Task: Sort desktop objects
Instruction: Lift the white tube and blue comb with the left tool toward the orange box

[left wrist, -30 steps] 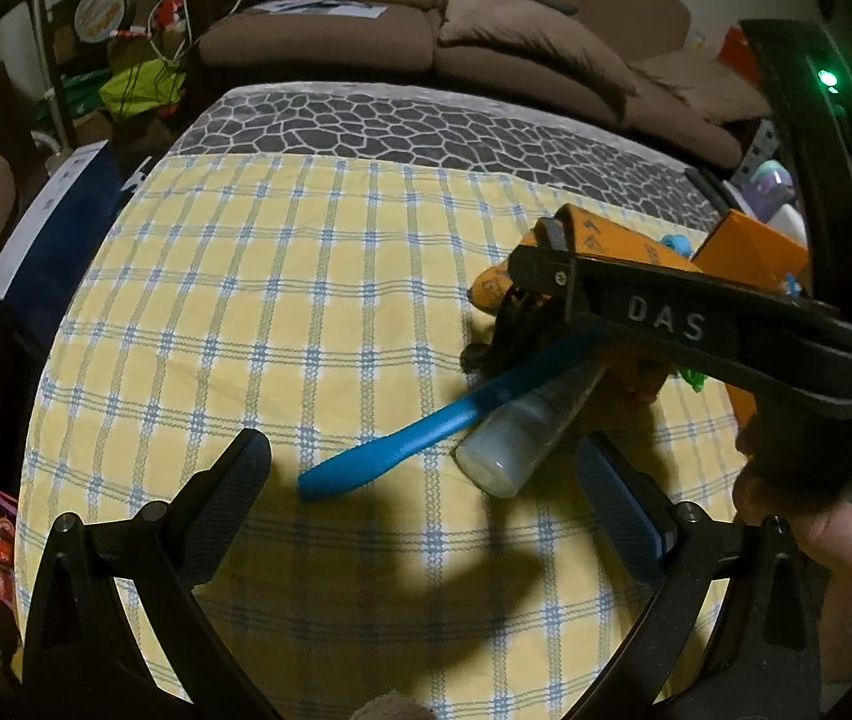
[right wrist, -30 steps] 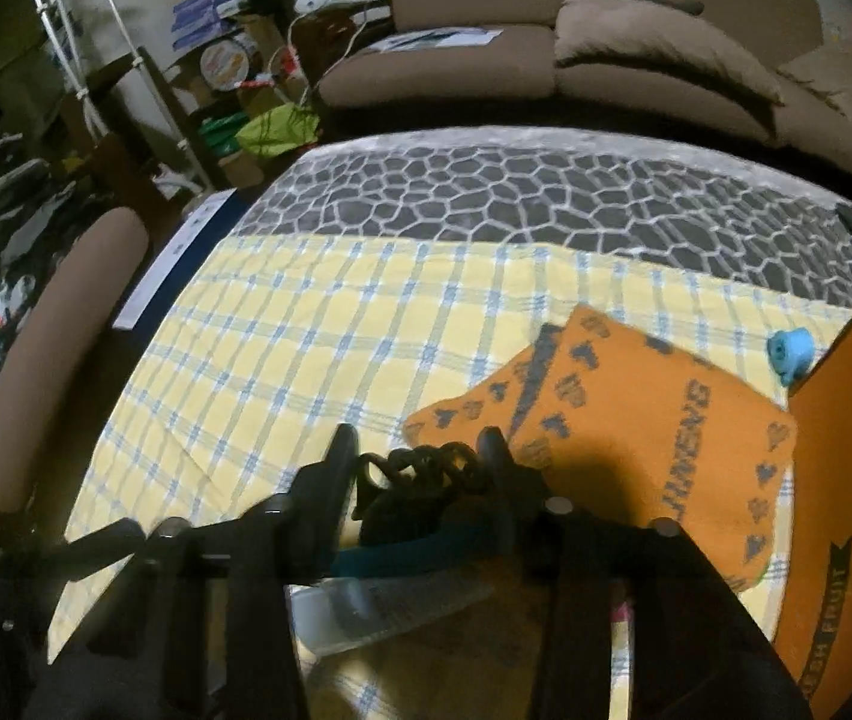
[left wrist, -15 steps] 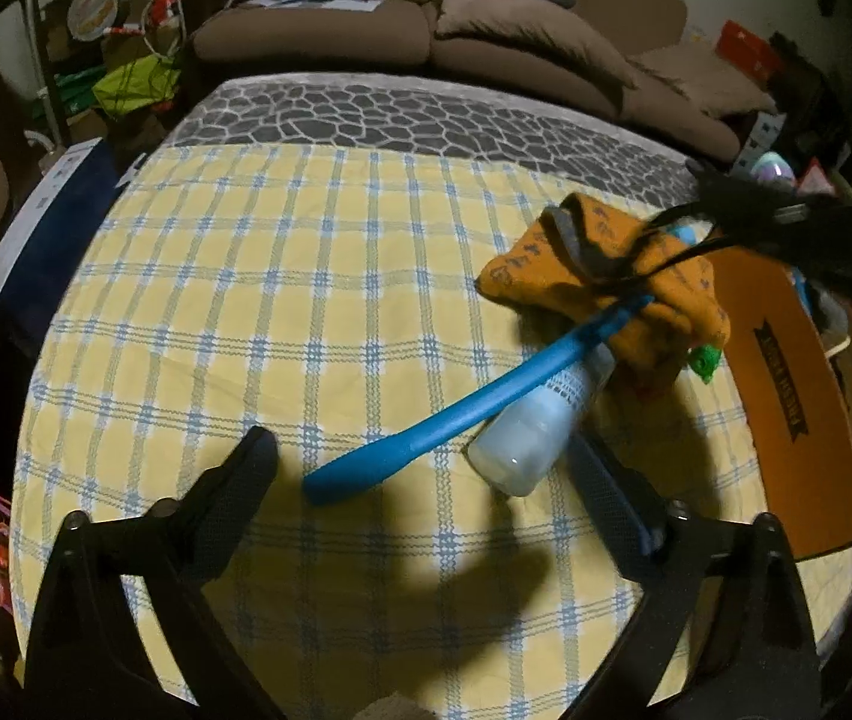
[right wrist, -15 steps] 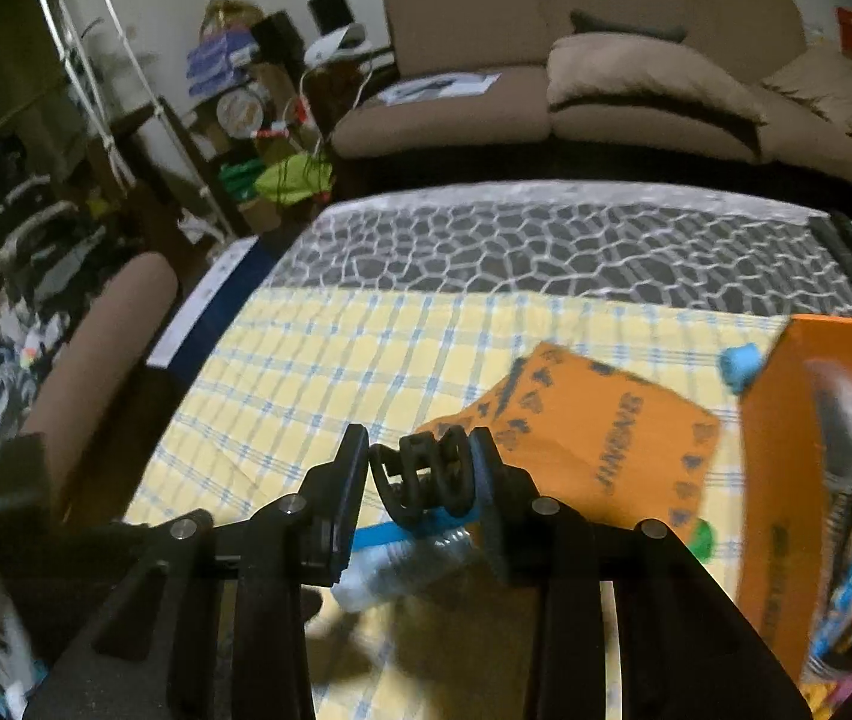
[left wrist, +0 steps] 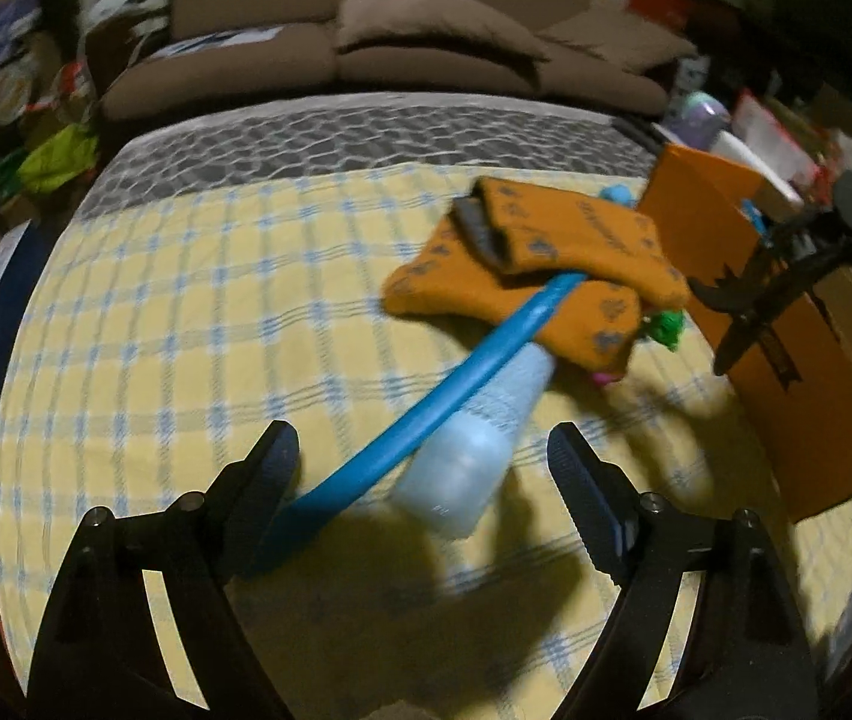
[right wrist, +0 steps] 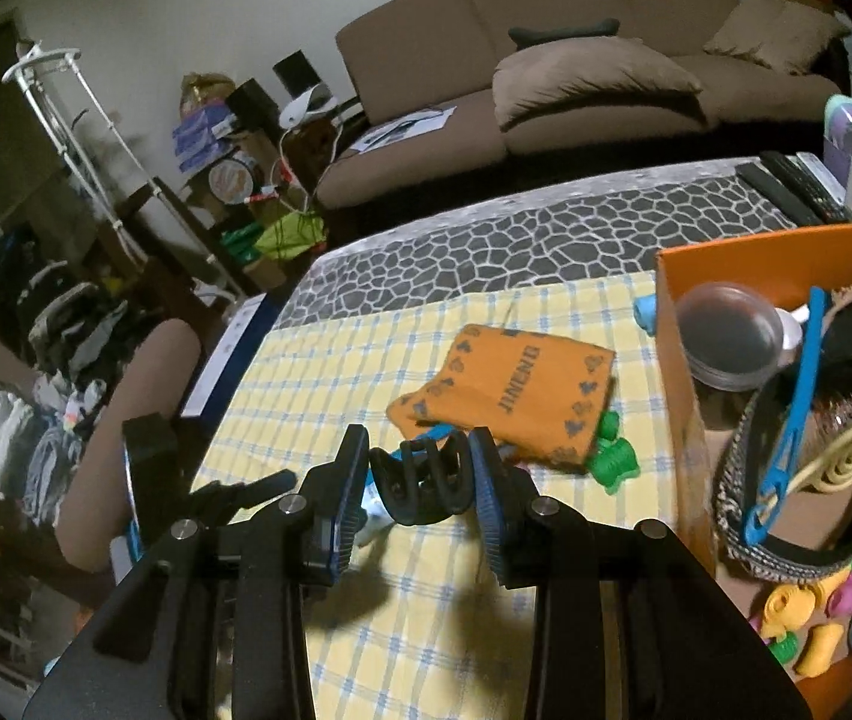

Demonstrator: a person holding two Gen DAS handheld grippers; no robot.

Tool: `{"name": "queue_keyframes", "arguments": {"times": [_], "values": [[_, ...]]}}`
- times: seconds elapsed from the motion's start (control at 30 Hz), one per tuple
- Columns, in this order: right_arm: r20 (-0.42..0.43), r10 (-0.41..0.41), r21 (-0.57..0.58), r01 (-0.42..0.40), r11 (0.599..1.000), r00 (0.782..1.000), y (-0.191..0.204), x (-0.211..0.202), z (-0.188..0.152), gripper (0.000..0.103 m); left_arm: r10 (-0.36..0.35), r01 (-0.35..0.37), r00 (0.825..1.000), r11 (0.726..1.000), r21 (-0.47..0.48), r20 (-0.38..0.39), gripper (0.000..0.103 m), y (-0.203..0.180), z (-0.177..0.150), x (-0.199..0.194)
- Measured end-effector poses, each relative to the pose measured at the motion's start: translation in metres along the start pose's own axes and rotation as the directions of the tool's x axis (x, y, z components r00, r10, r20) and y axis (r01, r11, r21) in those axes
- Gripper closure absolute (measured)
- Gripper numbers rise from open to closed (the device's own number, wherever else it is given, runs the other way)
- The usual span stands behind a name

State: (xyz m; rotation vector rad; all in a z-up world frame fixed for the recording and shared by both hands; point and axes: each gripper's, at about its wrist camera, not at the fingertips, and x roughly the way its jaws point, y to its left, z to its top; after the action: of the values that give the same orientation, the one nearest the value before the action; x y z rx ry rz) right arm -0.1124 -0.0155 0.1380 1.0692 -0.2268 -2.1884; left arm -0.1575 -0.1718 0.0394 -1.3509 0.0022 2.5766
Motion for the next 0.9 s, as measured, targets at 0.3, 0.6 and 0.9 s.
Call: {"name": "queue_keyframes", "arguments": {"times": [0.3, 0.6, 0.9], "values": [[-0.023, 0.012, 0.018, -0.012, 1.0, 1.0, -0.016, 0.005, -0.007, 0.069, 0.09, -0.068, 0.991, 0.976, 0.208, -0.101, 0.043, -0.037, 0.006, 0.046], [-0.034, 0.019, 0.02, -0.018, 1.0, 0.999, -0.019, 0.01, -0.008, 0.069, 0.026, -0.01, 0.993, 0.991, 0.134, -0.114, 0.064, -0.037, 0.008, 0.047], [0.014, 0.047, 0.029, -0.048, 0.998, 0.999, -0.02, -0.007, 0.0, 0.069, -0.212, 0.196, 0.96, 0.976, -0.098, -0.185, 0.07, -0.037, -0.006, 0.027]]}}
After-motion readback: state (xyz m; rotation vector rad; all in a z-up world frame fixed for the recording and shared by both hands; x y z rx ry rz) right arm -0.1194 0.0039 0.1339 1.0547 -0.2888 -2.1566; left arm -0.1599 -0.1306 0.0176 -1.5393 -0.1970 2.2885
